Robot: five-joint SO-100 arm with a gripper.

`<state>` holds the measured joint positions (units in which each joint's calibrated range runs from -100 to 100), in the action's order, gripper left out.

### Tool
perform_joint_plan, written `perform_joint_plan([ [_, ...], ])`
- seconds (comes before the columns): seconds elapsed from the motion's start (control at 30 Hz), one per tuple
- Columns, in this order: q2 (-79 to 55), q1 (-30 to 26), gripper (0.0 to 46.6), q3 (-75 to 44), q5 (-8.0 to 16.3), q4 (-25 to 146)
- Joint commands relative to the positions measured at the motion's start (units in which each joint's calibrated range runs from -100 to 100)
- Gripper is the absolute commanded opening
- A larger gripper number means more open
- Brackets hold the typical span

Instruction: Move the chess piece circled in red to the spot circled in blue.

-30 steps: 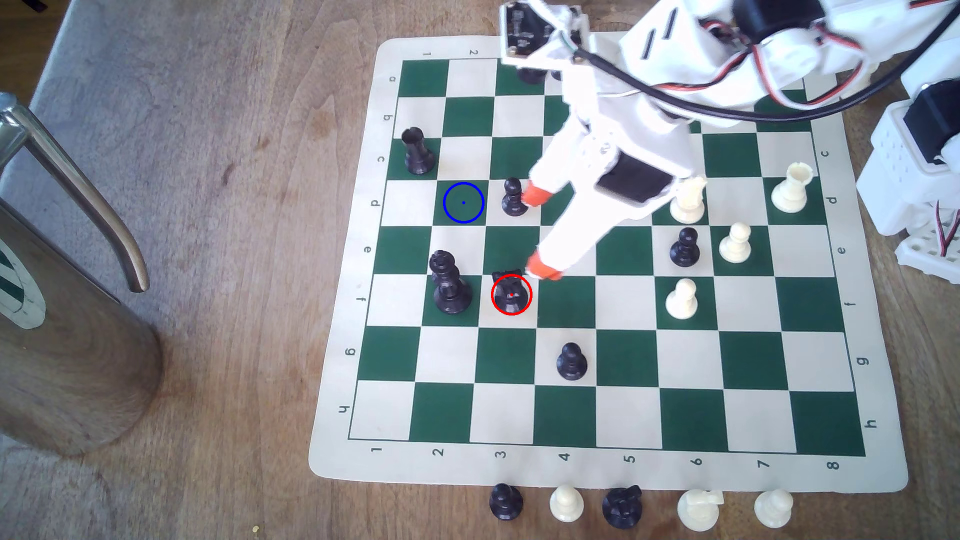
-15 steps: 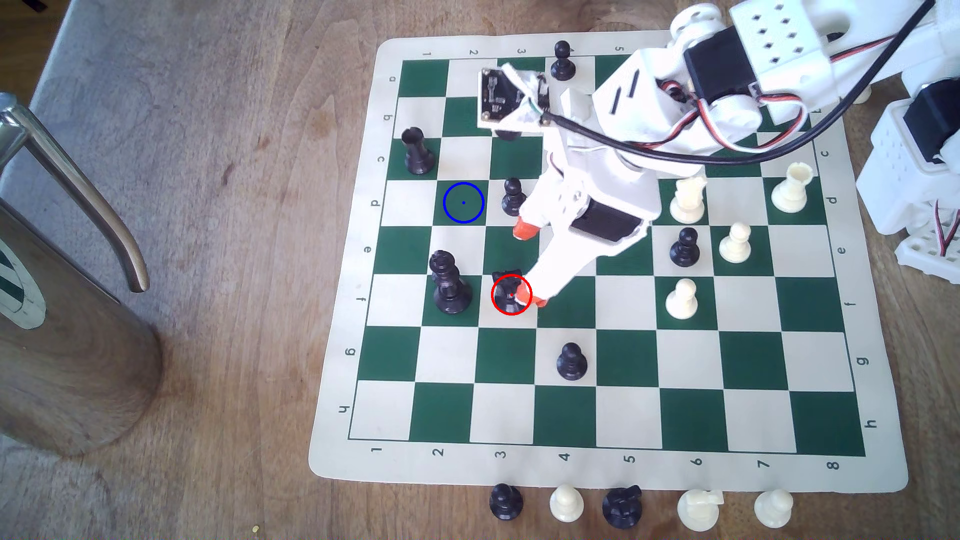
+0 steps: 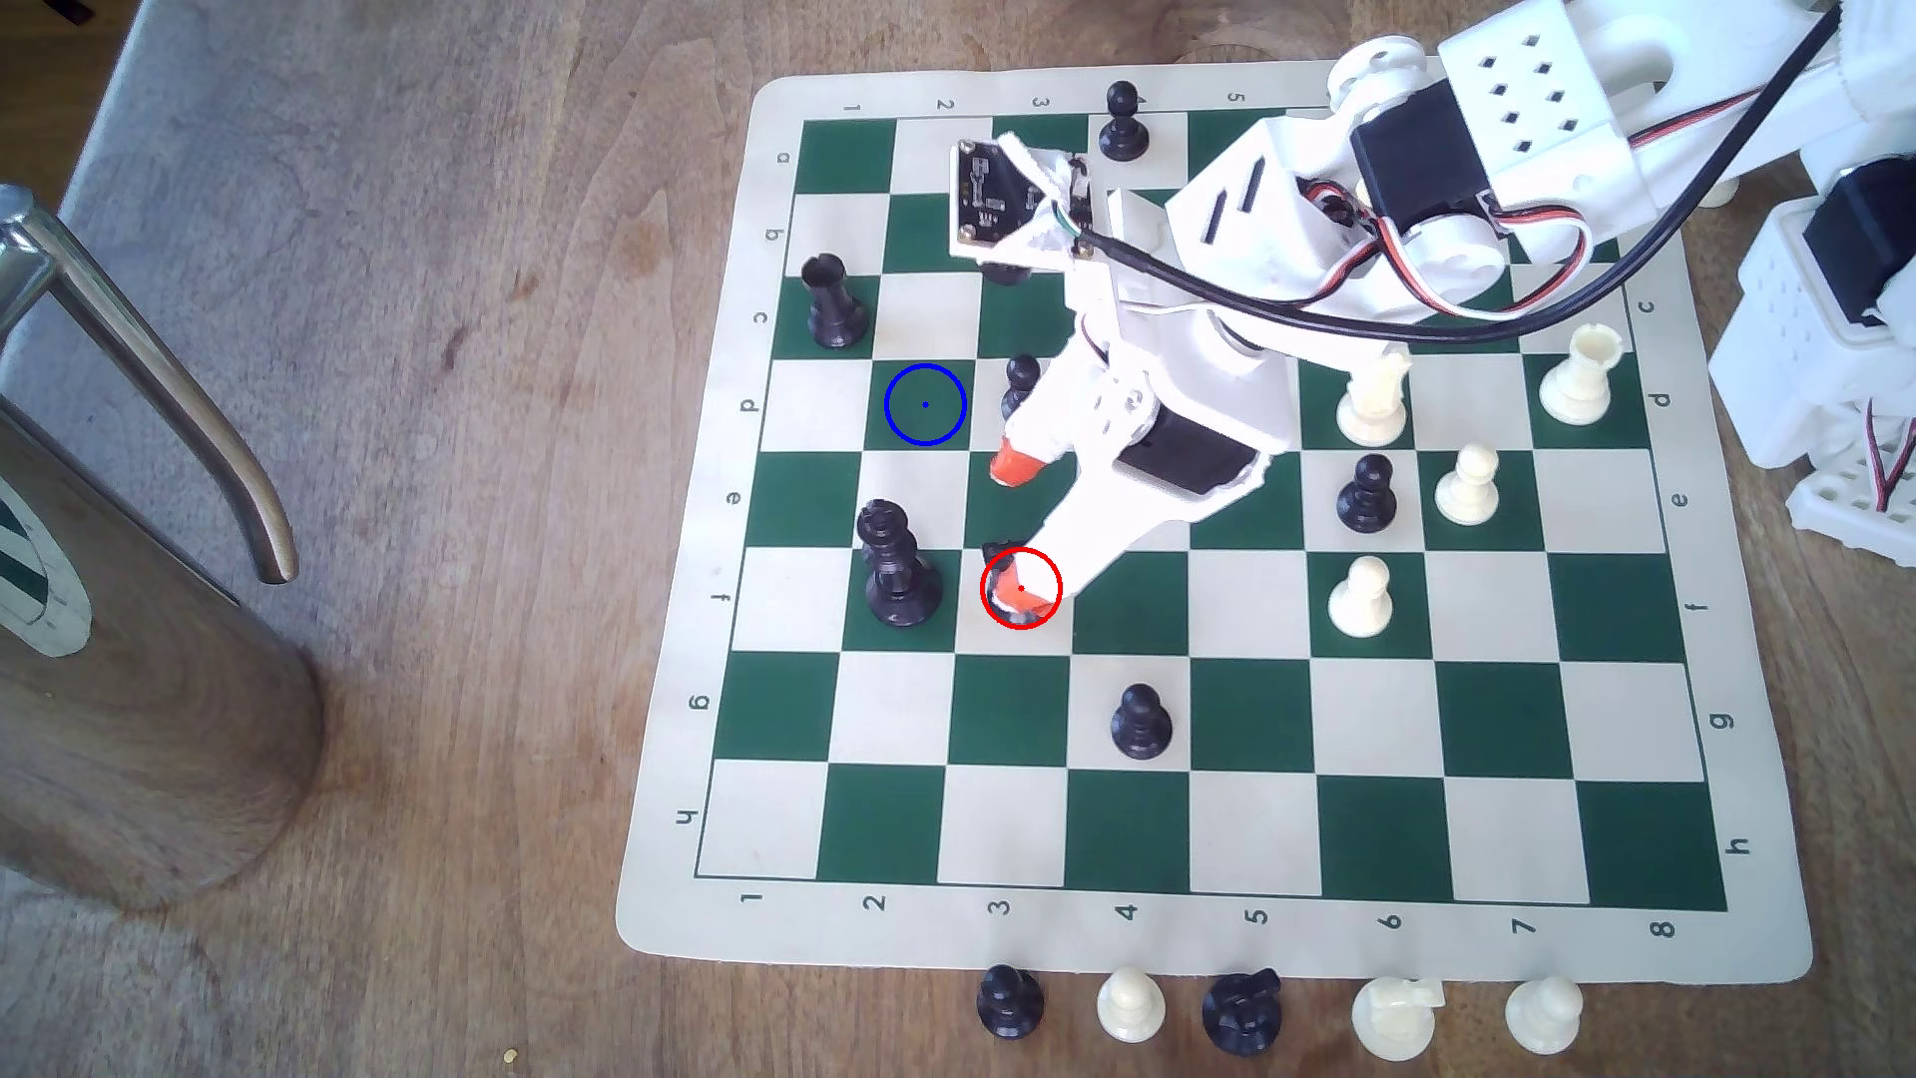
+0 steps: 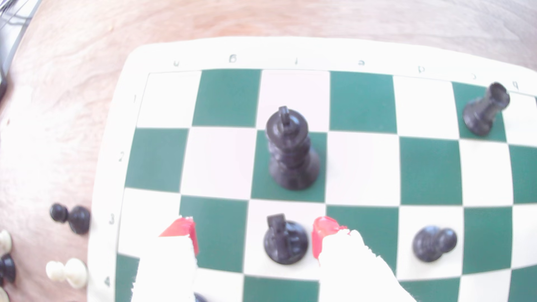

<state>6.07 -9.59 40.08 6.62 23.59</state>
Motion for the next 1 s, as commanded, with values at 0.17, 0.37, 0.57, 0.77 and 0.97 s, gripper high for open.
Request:
perform_joint_plan([
  [0.17,-3.7,0.01,20.1,-0.1,-1.17,-1.64],
  [0.37,-4.72,-0.39,20.3,-0.37,-1.37,0.0],
  [0.57,-7.77,0.24,20.3,-0.92,-1.51,-1.31],
  [0.77,-10.15,0.47,20.6,-0.92,-1.56,-2.62],
  [0.97,-11.25,0.55,21.4,-1.19,-1.56,-3.44],
])
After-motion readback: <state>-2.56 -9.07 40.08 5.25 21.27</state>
